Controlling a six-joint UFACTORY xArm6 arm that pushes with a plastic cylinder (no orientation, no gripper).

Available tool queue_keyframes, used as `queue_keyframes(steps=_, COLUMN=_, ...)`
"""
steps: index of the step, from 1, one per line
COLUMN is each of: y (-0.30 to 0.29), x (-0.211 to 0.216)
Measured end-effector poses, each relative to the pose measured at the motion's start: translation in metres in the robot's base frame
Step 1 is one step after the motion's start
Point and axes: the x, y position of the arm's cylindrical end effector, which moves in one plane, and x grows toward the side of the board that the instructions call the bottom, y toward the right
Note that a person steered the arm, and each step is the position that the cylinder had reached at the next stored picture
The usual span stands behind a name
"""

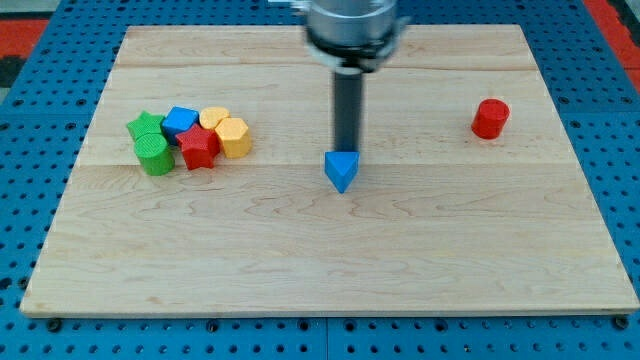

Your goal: Move the triangle close to the red circle

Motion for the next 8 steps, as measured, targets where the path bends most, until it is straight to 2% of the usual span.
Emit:
queue_keyframes(steps=1, y=-0.078, x=0.02)
queue_keyframes(steps=2, y=-0.108, x=0.037)
queue_keyframes(steps=3, y=-0.103, x=0.077)
queue_keyframes(steps=4, y=-0.03, x=0.047)
queue_keyframes(steps=5, y=0.006, x=0.005)
queue_keyframes(steps=7, y=-0.063, x=-0.002)
queue_keyframes(steps=8, y=-0.004, x=-0.031)
